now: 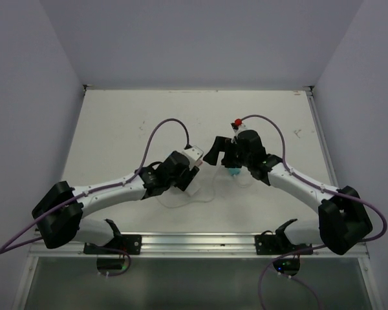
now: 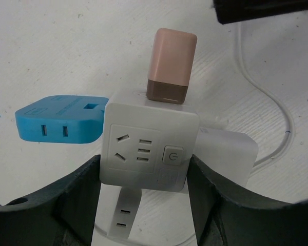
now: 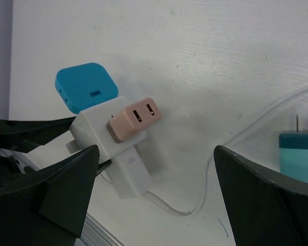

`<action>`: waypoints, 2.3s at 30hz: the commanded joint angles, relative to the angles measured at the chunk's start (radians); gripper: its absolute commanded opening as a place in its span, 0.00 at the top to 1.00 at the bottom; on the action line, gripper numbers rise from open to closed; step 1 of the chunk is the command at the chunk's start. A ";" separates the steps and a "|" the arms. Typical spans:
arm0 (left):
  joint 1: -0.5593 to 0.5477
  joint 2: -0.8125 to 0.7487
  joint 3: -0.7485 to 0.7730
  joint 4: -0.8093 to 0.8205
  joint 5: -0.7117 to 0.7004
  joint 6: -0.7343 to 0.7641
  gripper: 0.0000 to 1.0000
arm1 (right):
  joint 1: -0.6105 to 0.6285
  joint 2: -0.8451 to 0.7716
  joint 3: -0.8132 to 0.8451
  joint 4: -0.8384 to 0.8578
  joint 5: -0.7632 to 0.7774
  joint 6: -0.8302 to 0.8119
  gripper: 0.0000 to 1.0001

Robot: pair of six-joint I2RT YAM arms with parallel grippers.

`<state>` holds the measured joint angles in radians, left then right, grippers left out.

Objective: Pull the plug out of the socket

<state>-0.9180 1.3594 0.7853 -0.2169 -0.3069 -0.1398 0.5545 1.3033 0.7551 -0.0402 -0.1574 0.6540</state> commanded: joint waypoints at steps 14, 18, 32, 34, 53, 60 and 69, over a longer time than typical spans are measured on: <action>-0.005 -0.240 -0.136 0.344 0.023 -0.104 1.00 | -0.007 0.094 0.093 0.223 -0.255 0.032 0.03; -0.005 -0.267 -0.172 0.402 0.037 -0.124 1.00 | -0.005 0.108 0.108 0.246 -0.307 0.041 0.04; -0.005 -0.287 -0.224 0.496 0.046 -0.170 1.00 | -0.005 0.166 0.089 0.313 -0.356 0.075 0.13; -0.005 -0.279 -0.225 0.499 0.046 -0.175 1.00 | -0.005 0.174 0.082 0.327 -0.360 0.078 0.19; -0.005 -0.302 -0.307 0.527 0.069 -0.273 1.00 | -0.045 0.215 -0.016 0.499 -0.395 0.153 1.00; -0.005 -0.289 -0.304 0.384 0.081 -0.327 1.00 | -0.114 0.197 -0.008 0.522 -0.415 0.170 1.00; -0.022 -0.234 -0.248 0.260 0.069 -0.302 1.00 | -0.188 0.191 0.128 0.257 -0.352 0.108 1.00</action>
<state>-0.9283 1.1145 0.5041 0.1696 -0.1993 -0.4294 0.4492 1.5169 0.7773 0.2707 -0.6483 0.8207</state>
